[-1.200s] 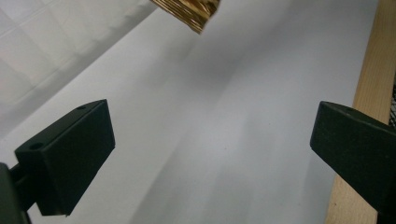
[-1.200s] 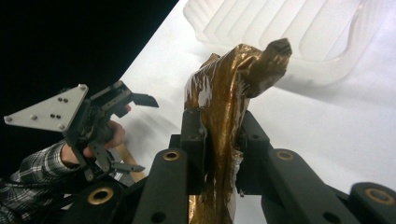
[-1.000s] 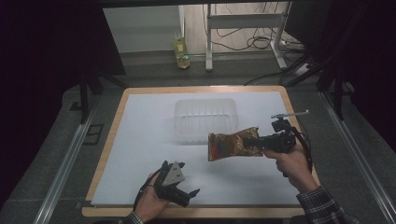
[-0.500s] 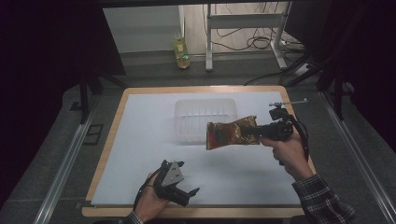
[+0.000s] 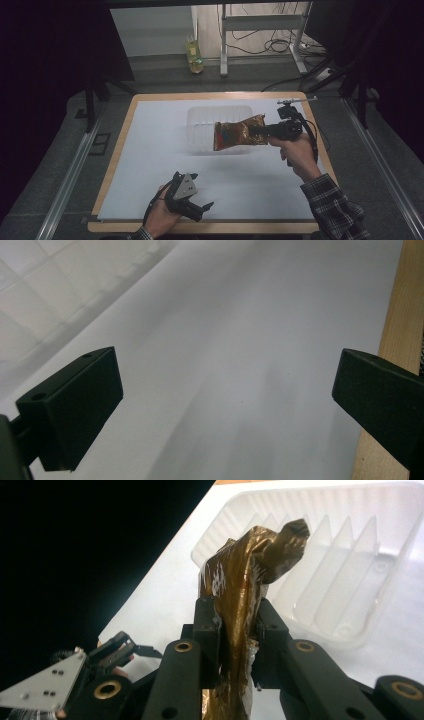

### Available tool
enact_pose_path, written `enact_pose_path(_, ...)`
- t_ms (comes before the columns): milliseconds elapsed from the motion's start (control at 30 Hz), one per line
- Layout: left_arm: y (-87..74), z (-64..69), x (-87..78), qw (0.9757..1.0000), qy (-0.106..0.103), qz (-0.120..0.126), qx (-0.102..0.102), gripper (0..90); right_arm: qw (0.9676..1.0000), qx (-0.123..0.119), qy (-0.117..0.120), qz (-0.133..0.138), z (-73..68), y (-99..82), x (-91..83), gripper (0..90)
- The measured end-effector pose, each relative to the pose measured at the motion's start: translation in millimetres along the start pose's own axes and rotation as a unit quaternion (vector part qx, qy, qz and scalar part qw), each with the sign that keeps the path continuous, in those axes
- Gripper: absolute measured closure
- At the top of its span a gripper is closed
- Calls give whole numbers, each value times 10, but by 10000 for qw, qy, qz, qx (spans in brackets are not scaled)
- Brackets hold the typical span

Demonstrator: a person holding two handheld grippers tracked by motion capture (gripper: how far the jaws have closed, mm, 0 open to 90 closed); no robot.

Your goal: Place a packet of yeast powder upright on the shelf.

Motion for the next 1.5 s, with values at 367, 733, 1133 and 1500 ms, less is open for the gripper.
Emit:
enact_pose_path(367, 2, 1, -1, 10000, -5, 18, 35, 0, 9999, -29, -130, 104, -94, 190, 227, 758)
enact_pose_path(733, 2, 2, -1, 10000, -5, 19, 64, 0, 9994, -37, -321, 132, -166, 321, 468, 757)
enact_pose_path(1133, 3, 1, -10, 10000, -4, 29, 79, 0, 9976, -64, -687, 14, -219, 411, 777, 756)
enact_pose_path(1500, 4, 2, -11, 9999, -24, 35, 91, 0, 9952, -25, -954, -194, -233, 470, 1019, 753)
Point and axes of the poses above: each handheld gripper's, and its own axes: x roughly forward along the jaws, y roughly out of its top, z roughly to its right, the point moved 3 cm from there along x, roughly forward along the jaws, and after that the axes turned 11 degrees about x, right-handed, at the moved point
